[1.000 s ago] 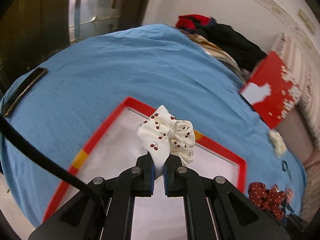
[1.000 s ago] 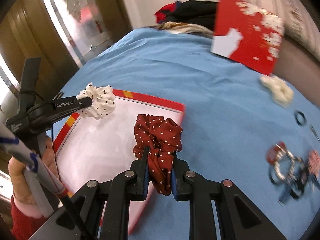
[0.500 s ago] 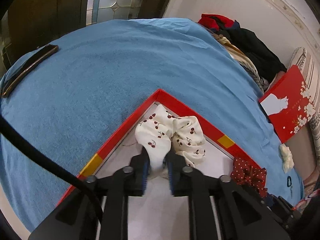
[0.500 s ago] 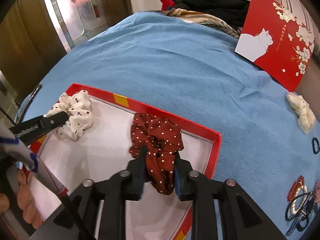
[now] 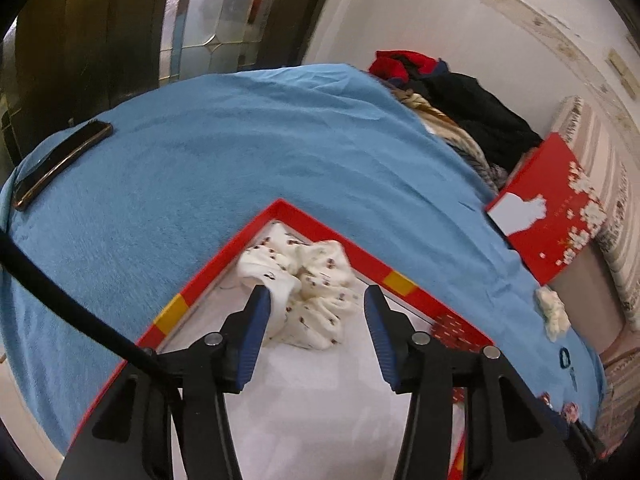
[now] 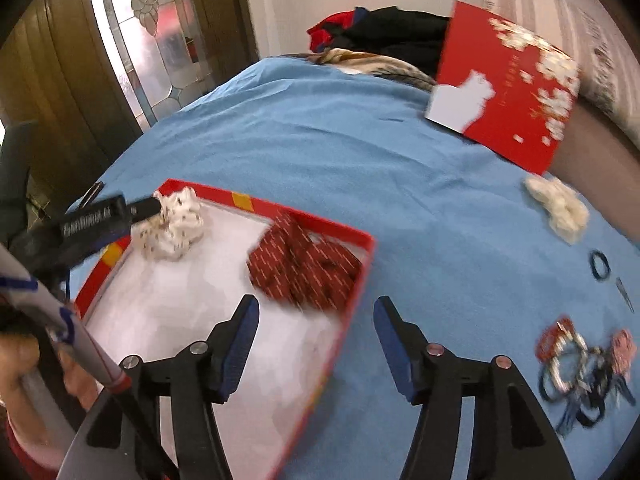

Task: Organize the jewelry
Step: 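Move both open tools back to the accessory pile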

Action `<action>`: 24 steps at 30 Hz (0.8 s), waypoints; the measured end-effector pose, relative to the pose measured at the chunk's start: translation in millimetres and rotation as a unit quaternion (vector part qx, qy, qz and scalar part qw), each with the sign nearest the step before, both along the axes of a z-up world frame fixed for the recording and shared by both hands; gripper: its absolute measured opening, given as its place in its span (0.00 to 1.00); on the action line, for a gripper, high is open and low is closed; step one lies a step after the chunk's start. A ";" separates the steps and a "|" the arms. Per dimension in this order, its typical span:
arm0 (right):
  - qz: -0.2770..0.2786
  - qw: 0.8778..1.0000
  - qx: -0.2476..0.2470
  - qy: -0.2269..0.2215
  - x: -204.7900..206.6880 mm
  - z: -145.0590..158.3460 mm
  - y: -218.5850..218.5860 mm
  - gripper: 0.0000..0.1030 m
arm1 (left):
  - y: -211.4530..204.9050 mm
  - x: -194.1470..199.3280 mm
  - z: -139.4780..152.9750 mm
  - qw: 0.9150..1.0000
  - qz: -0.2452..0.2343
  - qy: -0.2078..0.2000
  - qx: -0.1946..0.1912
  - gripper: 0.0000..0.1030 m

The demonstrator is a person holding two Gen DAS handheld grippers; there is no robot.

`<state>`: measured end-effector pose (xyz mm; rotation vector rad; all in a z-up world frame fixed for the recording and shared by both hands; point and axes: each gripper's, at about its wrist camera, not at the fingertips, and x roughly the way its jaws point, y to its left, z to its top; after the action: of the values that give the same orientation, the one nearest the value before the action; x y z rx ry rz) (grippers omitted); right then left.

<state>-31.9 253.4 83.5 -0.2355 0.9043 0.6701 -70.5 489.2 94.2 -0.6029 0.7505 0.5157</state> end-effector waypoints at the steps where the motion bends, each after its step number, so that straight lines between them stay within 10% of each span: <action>1: -0.006 1.000 -0.001 0.002 -4.2 -0.3 -12.8 0.62 | -6.6 -1.2 4.3 1.000 -0.009 -0.004 0.003 0.46; 13: -0.143 0.989 -0.027 0.019 -41.2 -11.7 -195.5 0.62 | -103.0 -4.3 39.3 0.991 -0.115 -0.052 0.045 0.48; 24: -0.280 0.958 0.007 0.053 -53.5 -31.4 -347.4 0.63 | -231.9 -4.5 10.5 0.961 -0.275 0.004 0.033 0.48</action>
<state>-85.4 -94.0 52.1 0.0739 1.0100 0.1611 -75.0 257.3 104.8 -0.3082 0.8641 0.0283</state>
